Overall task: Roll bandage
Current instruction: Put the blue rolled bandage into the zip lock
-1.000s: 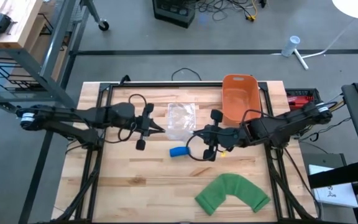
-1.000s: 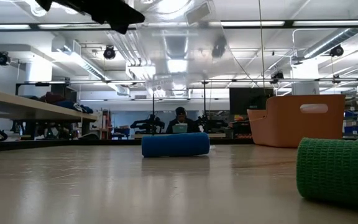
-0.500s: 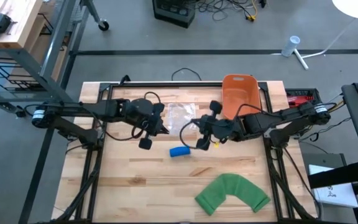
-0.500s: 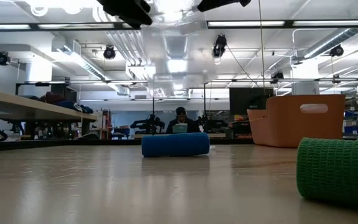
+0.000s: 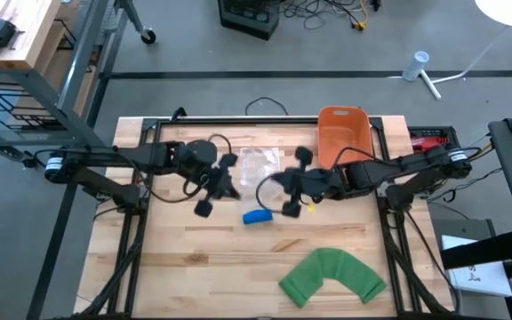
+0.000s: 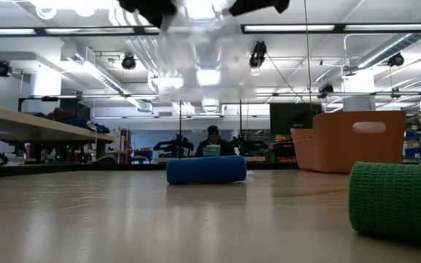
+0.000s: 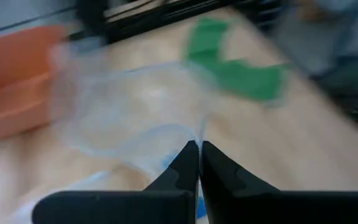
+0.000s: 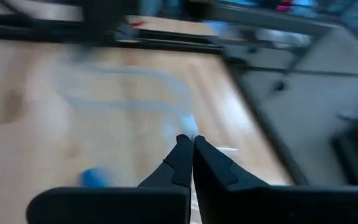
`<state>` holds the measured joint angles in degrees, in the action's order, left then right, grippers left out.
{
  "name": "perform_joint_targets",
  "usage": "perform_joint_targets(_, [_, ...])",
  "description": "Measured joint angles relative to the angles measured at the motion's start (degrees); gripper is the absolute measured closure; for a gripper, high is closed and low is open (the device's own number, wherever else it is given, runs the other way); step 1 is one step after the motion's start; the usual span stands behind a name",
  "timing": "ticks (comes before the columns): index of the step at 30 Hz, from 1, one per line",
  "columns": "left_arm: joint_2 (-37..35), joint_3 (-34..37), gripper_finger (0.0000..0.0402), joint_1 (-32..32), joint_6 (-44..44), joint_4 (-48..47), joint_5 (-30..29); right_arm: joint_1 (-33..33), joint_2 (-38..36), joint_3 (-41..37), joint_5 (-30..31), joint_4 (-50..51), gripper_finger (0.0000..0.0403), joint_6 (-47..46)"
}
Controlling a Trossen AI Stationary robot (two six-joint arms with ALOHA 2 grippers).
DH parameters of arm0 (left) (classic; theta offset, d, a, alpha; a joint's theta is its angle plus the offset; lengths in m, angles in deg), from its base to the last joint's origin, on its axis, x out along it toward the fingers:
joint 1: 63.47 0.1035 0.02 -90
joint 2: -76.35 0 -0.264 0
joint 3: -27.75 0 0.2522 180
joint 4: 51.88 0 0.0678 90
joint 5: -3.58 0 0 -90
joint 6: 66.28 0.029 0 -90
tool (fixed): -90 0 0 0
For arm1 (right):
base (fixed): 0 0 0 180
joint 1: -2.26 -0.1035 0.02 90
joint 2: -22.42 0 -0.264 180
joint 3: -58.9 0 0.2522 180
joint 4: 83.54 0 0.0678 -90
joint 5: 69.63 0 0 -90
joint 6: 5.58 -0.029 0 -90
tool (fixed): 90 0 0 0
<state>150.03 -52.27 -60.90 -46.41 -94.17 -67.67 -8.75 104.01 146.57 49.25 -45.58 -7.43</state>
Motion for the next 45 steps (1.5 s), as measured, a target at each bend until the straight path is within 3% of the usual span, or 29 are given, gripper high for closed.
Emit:
perform_joint_targets(1, [0.1,0.0,0.0401,-0.1,0.4,0.0,1.6,0.3,0.0,0.0,1.6,0.2,0.0403,-0.4])
perform_joint_targets(3, [0.1,0.0,0.0402,-0.1,-0.3,0.1,-1.3,0.8,0.0,0.0,0.7,-0.1,0.0403,-1.1])
perform_joint_targets(6, [0.1,0.0,0.0401,0.2,-3.5,0.1,-15.7,0.9,0.3,0.0,-9.6,-1.8,0.0403,0.6])
perform_joint_targets(8, [0.1,0.2,0.0401,0.4,-4.3,0.7,-21.0,0.9,0.6,0.0,-14.5,-2.7,0.0403,2.3])
perform_joint_targets(10, [0.1,0.7,0.0401,0.4,-3.9,2.6,-18.1,0.8,0.7,0.0,-13.2,-2.2,0.0403,2.2])
perform_joint_targets(13, [0.2,0.9,0.0401,0.2,-2.8,4.0,-9.4,1.5,0.6,0.0,-4.1,-0.8,0.0403,-1.1])
perform_joint_targets(14, [0.2,0.9,0.0401,0.1,-2.9,4.3,-9.2,1.7,0.6,0.0,-2.5,-0.3,0.0403,-1.9])
perform_joint_targets(15, [0.1,0.9,0.0401,0.1,-3.5,4.4,-10.5,1.8,0.6,-0.1,-2.7,-0.2,0.0403,-2.2])
perform_joint_targets(19, [0.2,0.9,0.0401,0.5,-6.1,4.2,-20.8,1.4,0.6,-0.1,-13.2,-0.5,0.0403,1.4])
perform_joint_targets(21, [0.2,0.9,0.0401,0.5,-5.4,4.4,-19.4,1.4,0.9,-0.1,-11.7,-0.5,0.0403,0.5])
perform_joint_targets(24, [0.2,1.1,0.0401,0.3,-5.6,4.6,-16.4,2.0,0.9,-0.1,-3.0,0.5,0.0403,-2.0])
perform_joint_targets(26, [0.2,1.1,0.0401,0.5,-8.2,5.0,-20.6,2.1,1.0,-0.1,-2.0,0.8,0.0403,-2.3])
perform_joint_targets(29, [0.2,1.2,0.0401,1.2,-10.1,4.6,-27.1,2.0,1.1,-0.1,-5.7,0.9,0.0403,-1.7])
perform_joint_targets(38, [0.2,1.2,0.0401,1.3,-14.6,5.8,-27.2,2.3,1.2,-0.1,-5.7,2.4,0.0403,-2.2])
perform_joint_targets(45, [2.9,2.2,0.0401,1.2,-13.5,10.6,-22.4,2.7,2.9,0.0,-5.6,-1.6,0.0403,-1.2])
